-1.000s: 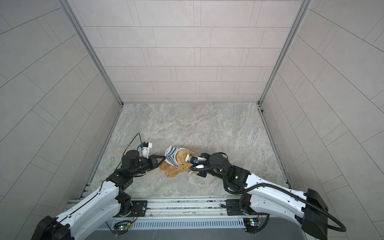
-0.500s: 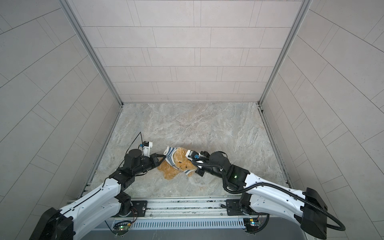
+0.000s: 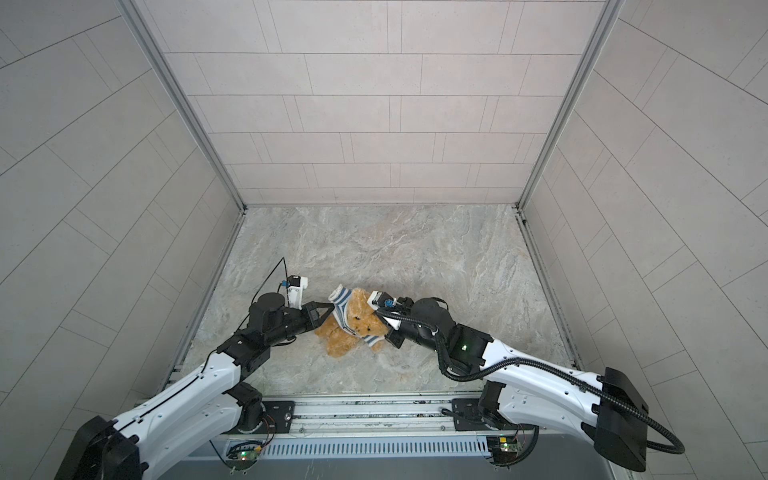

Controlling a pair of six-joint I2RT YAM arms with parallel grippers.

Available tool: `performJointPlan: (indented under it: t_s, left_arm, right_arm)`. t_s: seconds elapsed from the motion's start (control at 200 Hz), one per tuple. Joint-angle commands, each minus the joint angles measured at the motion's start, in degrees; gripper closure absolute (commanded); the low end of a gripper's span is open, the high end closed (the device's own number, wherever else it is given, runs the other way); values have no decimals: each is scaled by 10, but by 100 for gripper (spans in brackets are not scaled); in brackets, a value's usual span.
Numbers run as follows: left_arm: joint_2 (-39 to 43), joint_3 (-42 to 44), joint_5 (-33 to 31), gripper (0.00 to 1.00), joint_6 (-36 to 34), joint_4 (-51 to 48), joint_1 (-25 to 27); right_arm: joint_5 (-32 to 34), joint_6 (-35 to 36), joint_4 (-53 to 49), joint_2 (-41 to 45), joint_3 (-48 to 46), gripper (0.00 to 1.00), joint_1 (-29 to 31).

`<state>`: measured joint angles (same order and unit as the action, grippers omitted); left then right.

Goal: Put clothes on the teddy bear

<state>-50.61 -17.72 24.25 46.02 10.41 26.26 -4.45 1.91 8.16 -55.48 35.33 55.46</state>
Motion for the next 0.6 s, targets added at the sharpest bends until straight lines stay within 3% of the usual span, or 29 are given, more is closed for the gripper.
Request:
performJointPlan:
  t_s: [0.0, 0.125, 0.25, 0.596]
  left_arm:
    - [-19, -9, -12, 94, -24, -5, 1]
    - [-16, -15, -21, 85, -33, -14, 1]
    - [7, -25, -39, 69, -52, -53, 1]
    - [55, -35, -54, 45, -99, -104, 8]
  right_arm:
    - [40, -62, 25, -5, 30, 100, -1]
    - [68, -117, -12, -21, 54, 100, -1]
    - [69, -170, -30, -24, 67, 100, -1]
    - [72, -286, -66, -23, 76, 100, -13]
